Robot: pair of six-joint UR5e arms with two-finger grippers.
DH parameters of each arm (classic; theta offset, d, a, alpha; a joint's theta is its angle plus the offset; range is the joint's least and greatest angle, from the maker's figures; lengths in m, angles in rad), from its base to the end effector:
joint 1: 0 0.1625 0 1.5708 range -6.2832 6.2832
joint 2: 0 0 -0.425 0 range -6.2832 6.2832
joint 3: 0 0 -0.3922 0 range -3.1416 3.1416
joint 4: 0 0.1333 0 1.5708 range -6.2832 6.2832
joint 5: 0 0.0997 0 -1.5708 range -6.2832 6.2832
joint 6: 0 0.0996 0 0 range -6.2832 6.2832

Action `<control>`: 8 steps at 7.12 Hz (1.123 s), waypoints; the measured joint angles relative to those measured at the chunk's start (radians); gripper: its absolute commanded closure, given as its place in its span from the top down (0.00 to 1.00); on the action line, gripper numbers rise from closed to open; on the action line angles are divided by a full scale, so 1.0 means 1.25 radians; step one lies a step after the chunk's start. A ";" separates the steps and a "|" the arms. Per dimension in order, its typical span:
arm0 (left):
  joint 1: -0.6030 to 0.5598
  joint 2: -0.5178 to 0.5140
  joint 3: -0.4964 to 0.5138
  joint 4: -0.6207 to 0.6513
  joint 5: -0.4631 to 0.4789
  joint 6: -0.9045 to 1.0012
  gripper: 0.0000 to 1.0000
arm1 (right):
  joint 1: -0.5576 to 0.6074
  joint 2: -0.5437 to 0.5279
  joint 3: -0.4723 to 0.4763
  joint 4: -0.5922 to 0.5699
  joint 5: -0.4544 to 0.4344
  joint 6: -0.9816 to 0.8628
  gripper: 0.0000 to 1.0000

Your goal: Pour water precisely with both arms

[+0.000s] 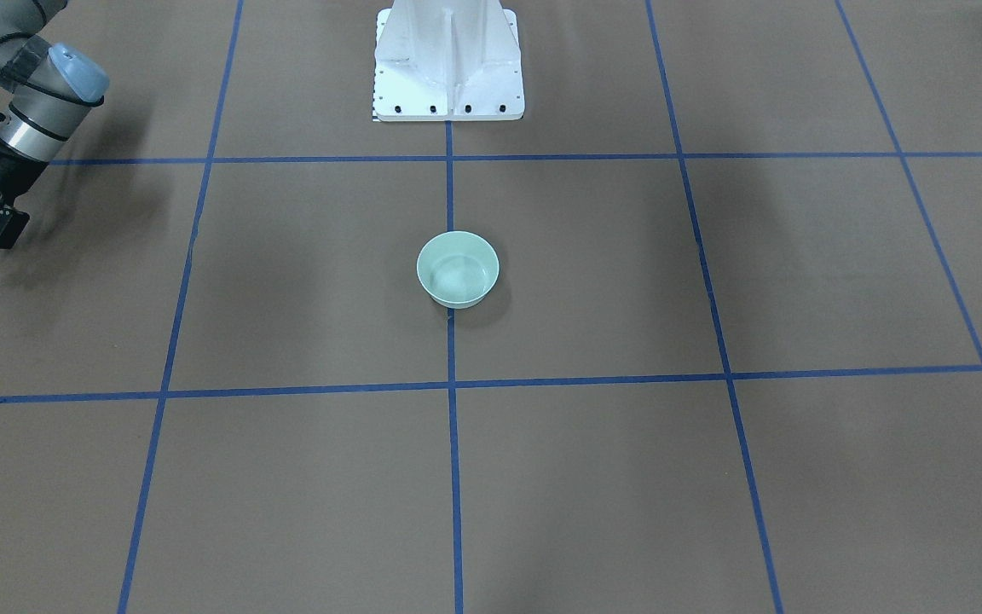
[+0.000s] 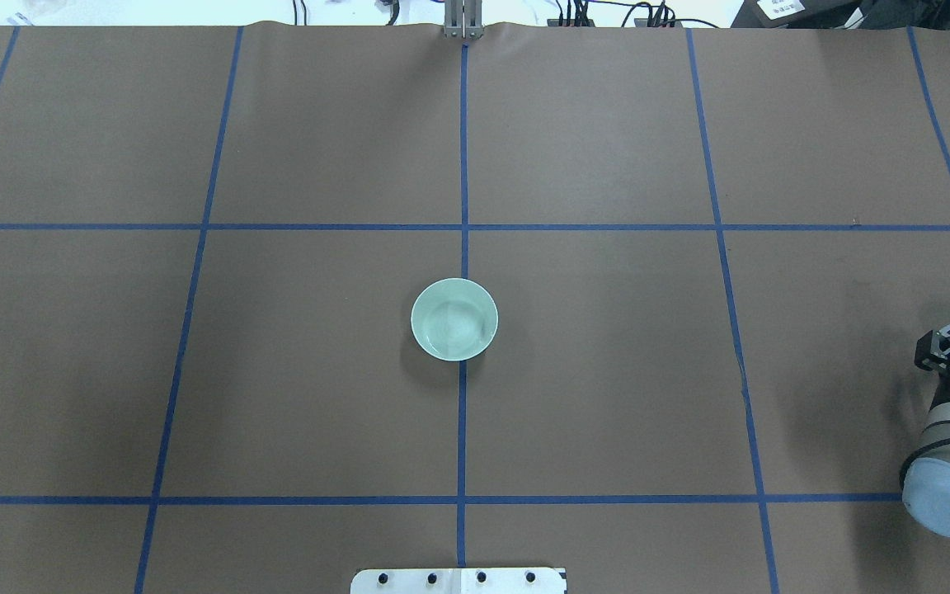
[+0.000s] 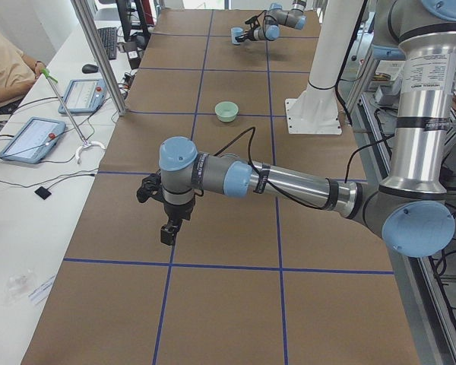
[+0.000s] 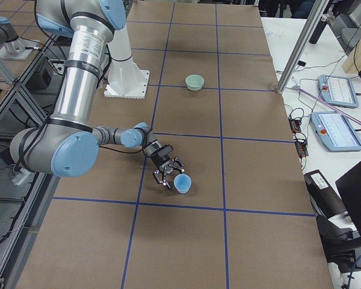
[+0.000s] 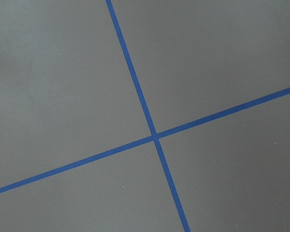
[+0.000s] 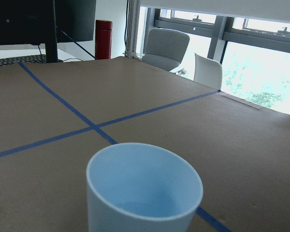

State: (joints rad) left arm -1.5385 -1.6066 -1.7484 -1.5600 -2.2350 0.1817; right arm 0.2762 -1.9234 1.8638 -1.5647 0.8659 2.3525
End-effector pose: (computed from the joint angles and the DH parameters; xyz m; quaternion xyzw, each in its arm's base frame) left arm -0.0553 -0.5140 0.5609 0.1195 0.3163 0.1332 0.9316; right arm -0.2734 -0.2831 0.6658 0.3404 -0.0620 0.4655 0.8146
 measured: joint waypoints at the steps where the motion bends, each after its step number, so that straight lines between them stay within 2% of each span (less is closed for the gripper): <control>1: 0.000 0.000 0.000 0.000 0.000 0.000 1.00 | 0.017 0.026 -0.018 0.000 -0.004 -0.010 1.00; 5: 0.000 0.000 0.000 0.000 0.000 0.000 1.00 | 0.050 0.059 -0.075 0.002 -0.014 -0.036 1.00; 6: 0.000 0.000 0.001 0.000 0.000 0.000 1.00 | 0.052 0.059 -0.081 0.002 -0.017 -0.036 0.77; 7: 0.000 -0.001 0.003 0.000 0.000 -0.001 1.00 | 0.057 0.059 -0.084 0.002 -0.023 -0.036 0.10; 8: 0.000 -0.001 0.004 0.000 0.000 -0.001 1.00 | 0.068 0.058 -0.084 0.003 -0.029 -0.038 0.00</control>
State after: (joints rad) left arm -1.5386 -1.6075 -1.7437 -1.5601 -2.2350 0.1810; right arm 0.3609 -1.8506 1.7588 -1.5606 0.8299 2.3054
